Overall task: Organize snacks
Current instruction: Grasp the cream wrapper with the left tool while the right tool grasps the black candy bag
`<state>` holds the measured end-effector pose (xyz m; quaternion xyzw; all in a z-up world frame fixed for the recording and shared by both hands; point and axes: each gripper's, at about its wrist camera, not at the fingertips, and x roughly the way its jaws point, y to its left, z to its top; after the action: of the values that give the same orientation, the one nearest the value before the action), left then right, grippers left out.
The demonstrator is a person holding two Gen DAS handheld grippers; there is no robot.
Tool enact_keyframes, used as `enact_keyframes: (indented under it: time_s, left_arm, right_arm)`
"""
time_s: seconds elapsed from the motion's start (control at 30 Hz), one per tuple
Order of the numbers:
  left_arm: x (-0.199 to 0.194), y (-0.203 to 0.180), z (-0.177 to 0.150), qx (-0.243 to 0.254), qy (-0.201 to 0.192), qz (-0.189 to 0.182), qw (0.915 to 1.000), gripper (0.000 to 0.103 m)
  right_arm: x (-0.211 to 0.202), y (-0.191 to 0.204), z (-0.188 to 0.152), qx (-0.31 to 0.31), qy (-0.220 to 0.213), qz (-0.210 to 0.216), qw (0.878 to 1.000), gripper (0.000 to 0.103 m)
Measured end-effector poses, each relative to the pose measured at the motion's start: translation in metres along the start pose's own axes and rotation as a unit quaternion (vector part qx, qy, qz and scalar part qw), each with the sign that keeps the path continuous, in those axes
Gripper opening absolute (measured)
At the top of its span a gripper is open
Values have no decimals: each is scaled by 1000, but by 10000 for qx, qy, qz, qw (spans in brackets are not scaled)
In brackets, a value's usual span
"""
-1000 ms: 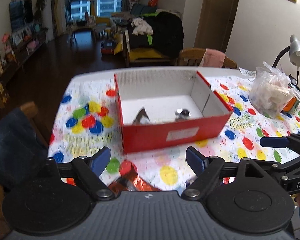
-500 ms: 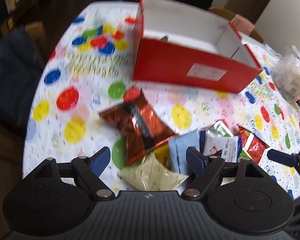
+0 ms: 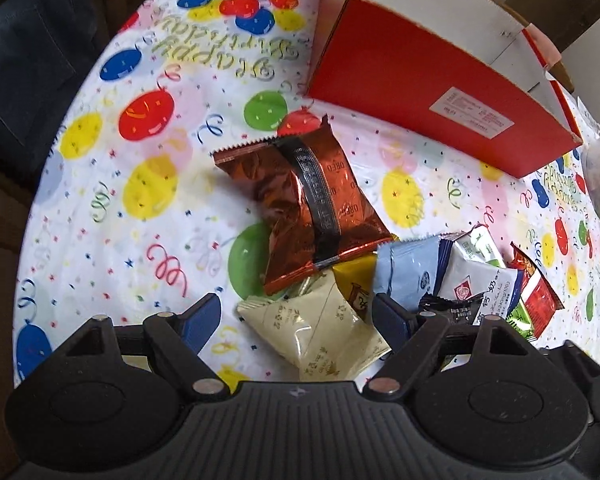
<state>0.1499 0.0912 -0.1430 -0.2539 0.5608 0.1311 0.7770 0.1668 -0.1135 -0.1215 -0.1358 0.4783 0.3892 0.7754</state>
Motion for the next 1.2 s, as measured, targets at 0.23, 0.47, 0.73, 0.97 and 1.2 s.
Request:
enact_keyframes:
  time_s: [0.23, 0.47, 0.73, 0.97, 1.2]
  left_arm:
    - [11, 4, 5, -312, 207, -193, 9991, 83]
    - [8, 8, 3, -370, 128, -183, 9991, 83]
    - [7, 8, -2, -312, 170, -281, 9990, 66]
    - [2, 11, -4, -234, 164, -326, 9991, 47]
    - [-5, 19, -6, -252, 142, -466, 9985, 33]
  right_arm:
    - [14, -3, 3, 198, 177, -23, 9996, 64]
    - [22, -2, 2, 251, 297, -137, 9992, 53]
    - [24, -5, 3, 404, 312, -181, 9985, 39]
    - [20, -2, 1, 391, 307, -83, 9987, 36]
    - [14, -1, -2, 523, 325, 25, 9981, 35]
